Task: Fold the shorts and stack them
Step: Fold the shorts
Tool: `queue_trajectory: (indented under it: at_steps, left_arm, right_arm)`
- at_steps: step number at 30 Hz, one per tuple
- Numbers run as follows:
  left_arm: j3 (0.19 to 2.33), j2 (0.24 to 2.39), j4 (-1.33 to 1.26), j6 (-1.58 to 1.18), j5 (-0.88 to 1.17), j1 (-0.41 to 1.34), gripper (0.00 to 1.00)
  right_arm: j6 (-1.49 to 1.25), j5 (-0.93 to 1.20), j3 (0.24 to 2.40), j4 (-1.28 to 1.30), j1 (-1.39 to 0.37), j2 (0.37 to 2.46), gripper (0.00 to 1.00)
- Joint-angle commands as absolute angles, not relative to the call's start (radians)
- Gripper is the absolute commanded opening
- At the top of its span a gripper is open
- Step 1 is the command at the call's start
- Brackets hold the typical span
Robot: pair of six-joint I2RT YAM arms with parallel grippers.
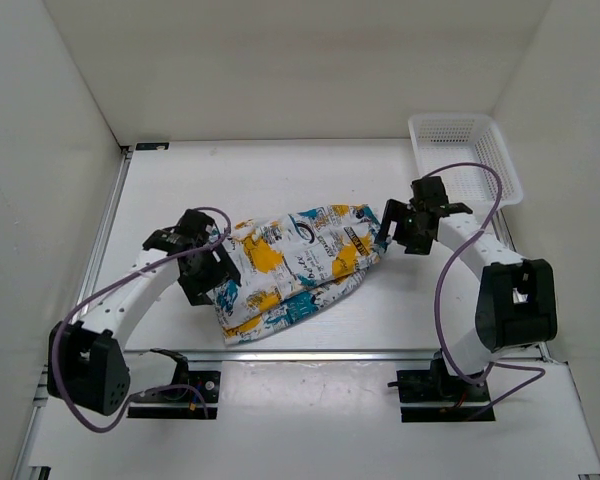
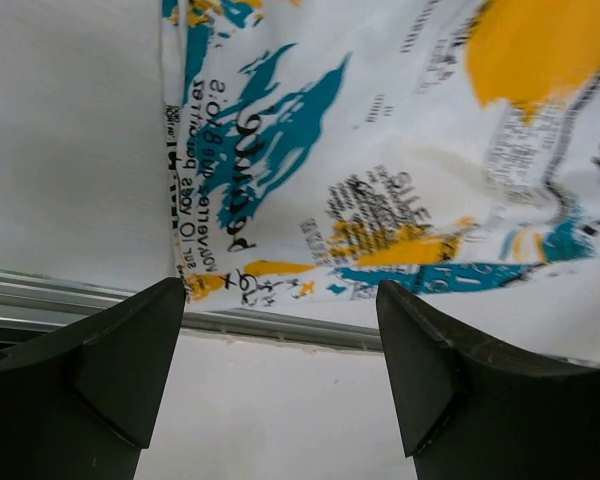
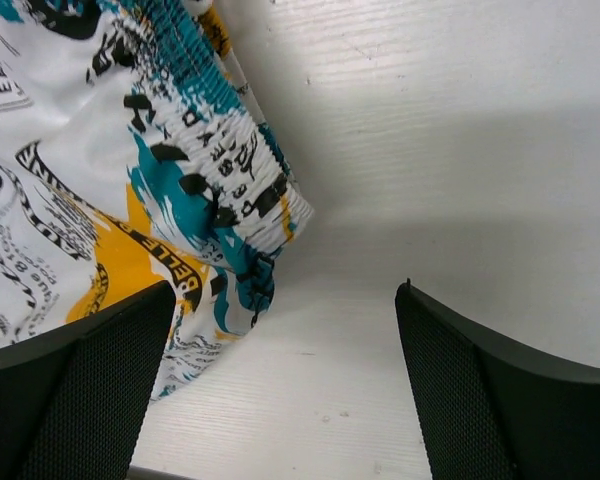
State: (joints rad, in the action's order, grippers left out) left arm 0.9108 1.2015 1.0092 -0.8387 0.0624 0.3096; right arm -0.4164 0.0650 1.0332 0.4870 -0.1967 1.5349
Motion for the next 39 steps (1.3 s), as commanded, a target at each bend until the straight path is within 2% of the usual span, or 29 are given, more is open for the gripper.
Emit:
queue_trajectory:
  at_steps: [1,4,6,7,9,10,11,13,19,23,26,28,33,39]
  left_arm:
    - [0.852,1.224,0.985,-0.822,0.069,0.321,0.89]
    - [0.809,1.267,0.954,-0.833,0.089,0.339,0.90]
    - [0.789,1.296,0.930,-0.845,0.089,0.348,0.84]
    - [0.778,1.333,0.916,-0.845,0.089,0.348,0.81]
    - [0.778,1.361,0.901,-0.854,0.078,0.359,0.69]
    - [0.767,1.371,0.887,-0.854,0.068,0.359,0.65]
    - [0.767,1.380,0.887,-0.854,0.067,0.370,0.63]
    - [0.767,1.394,0.874,-0.864,0.058,0.379,0.62]
    - [0.767,1.424,0.865,-0.864,0.012,0.379,0.52]
    - [0.778,1.433,0.865,-0.864,0.003,0.379,0.10]
    - [0.828,1.384,0.913,-0.855,-0.009,0.379,0.10]
    - [0.870,1.350,0.960,-0.854,-0.040,0.379,0.10]
    - [1.043,1.255,1.126,-0.845,-0.103,0.379,0.10]
    - [1.120,1.163,1.215,-0.845,-0.086,0.379,0.10]
  right_arm:
    - [-0.443,0.161,1.083,0.439,-0.189,1.564,0.92]
    - [-0.466,0.181,1.094,0.428,-0.189,1.591,0.79]
    - [-0.466,0.193,1.104,0.419,-0.189,1.601,0.69]
    - [-0.466,0.205,1.104,0.419,-0.189,1.612,0.58]
    - [-0.466,0.206,1.114,0.419,-0.189,1.621,0.47]
    - [-0.466,0.206,1.114,0.419,-0.189,1.621,0.38]
    - [-0.466,0.206,1.114,0.419,-0.189,1.621,0.35]
    - [-0.466,0.206,1.114,0.419,-0.189,1.621,0.30]
    - [-0.466,0.206,1.114,0.419,-0.189,1.621,0.29]
    - [-0.466,0.206,1.114,0.419,-0.189,1.612,0.20]
    - [-0.466,0.216,1.123,0.429,-0.189,1.603,0.06]
    - [-0.457,0.216,1.149,0.430,-0.189,1.592,0.00]
    - [-0.457,0.227,1.192,0.448,-0.207,1.562,0.00]
    - [-0.457,0.227,1.212,0.482,-0.239,1.485,0.00]
